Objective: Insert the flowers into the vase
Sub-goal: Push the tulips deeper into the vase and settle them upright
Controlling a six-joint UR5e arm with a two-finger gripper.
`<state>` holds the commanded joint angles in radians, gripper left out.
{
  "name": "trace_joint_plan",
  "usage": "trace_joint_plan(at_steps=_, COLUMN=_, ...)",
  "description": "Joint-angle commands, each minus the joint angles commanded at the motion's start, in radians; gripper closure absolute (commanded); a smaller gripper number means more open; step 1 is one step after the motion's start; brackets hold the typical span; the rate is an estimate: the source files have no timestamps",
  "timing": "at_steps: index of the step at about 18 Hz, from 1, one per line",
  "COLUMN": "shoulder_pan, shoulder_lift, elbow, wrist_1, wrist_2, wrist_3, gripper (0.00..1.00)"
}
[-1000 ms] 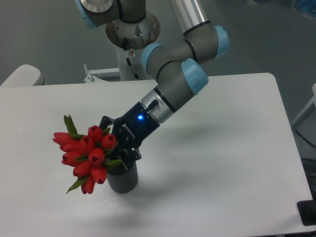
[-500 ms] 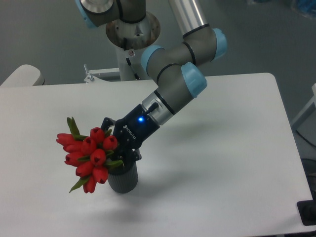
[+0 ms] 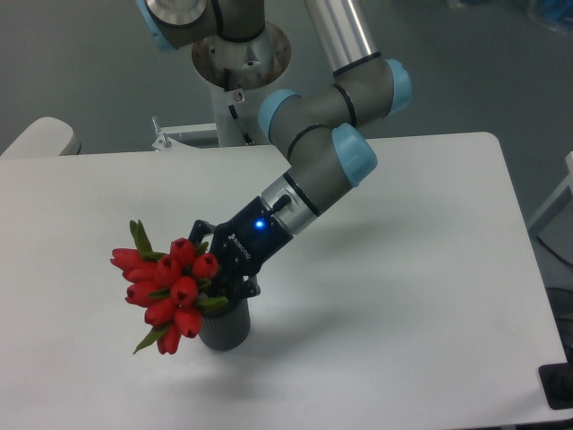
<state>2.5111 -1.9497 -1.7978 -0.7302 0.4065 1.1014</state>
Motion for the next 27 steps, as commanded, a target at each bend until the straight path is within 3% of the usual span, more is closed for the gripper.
trace_joint_plan(at_steps=4, shoulder_pan=0.009, shoulder_lift=-0.005, elbow=0.002, wrist_1=0.0, wrist_2=0.0, wrist_3=0.0, gripper=0.54)
trace_joint_plan(at_steps=7, shoulder_pan=0.018, shoulder_lift=-0.008, elbow=0.002, wrist_1=0.0, wrist_2=0.0, wrist_3=-0.002, gripper=0.5)
trace_joint_plan(at_steps=16, shoulder_pan=0.035, shoulder_lift=-0.008, elbow=0.003, wrist_1=0.0, wrist_2=0.0, wrist_3=0.0, gripper=0.06)
trace_joint_plan(at_steps=20, shoulder_pan=0.038, shoulder_lift=-0.008, elbow=0.002, wrist_1=0.0, wrist_2=0.0, wrist_3=0.006, gripper=0.01)
trace_joint_plan(at_steps=27, shoulder_pan=0.043, shoulder_lift=0.002, elbow=-0.023, wrist_1=0.005, wrist_2=0.005, wrist_3=0.031, gripper=0.0)
